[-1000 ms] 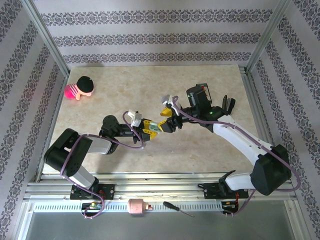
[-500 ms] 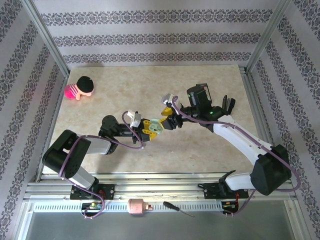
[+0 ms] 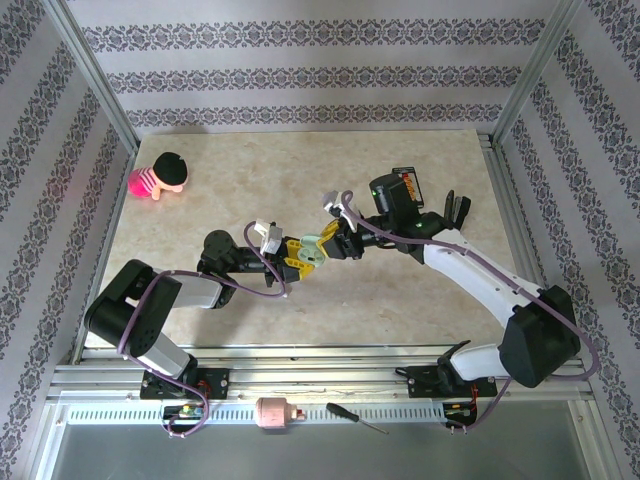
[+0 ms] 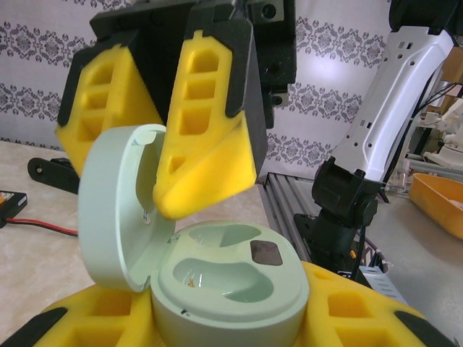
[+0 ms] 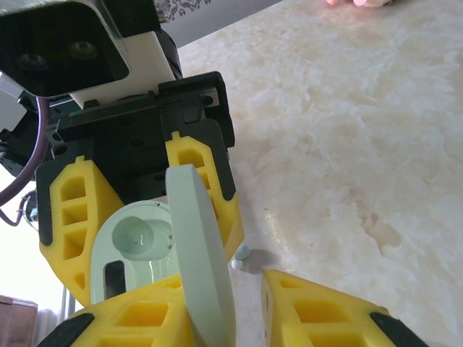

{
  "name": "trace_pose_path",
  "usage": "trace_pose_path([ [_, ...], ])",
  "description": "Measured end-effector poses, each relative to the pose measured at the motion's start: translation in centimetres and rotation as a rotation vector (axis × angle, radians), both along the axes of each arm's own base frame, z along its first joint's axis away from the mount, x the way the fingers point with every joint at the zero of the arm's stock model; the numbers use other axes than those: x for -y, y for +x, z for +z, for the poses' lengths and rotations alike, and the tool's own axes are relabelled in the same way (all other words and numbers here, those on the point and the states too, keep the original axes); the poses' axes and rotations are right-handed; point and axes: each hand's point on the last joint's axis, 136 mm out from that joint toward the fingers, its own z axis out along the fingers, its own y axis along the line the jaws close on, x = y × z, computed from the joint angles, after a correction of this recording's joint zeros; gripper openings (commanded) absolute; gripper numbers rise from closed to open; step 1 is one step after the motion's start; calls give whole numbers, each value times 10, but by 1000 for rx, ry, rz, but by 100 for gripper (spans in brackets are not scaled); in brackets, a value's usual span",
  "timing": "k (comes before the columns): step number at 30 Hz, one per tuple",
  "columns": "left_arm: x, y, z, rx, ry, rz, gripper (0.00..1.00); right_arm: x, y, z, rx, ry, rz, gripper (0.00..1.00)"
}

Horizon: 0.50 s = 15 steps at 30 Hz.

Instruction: Insert the wireless bluetooth earbuds into the charging case

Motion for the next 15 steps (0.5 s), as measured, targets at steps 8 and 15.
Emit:
trace_pose_path([
  [8, 0, -1, 2, 20, -2, 0, 22, 2, 2, -2, -17, -16, -20, 64],
  [15, -1, 3, 4, 48, -8, 29, 22, 7, 1, 18, 60, 8, -44, 64],
])
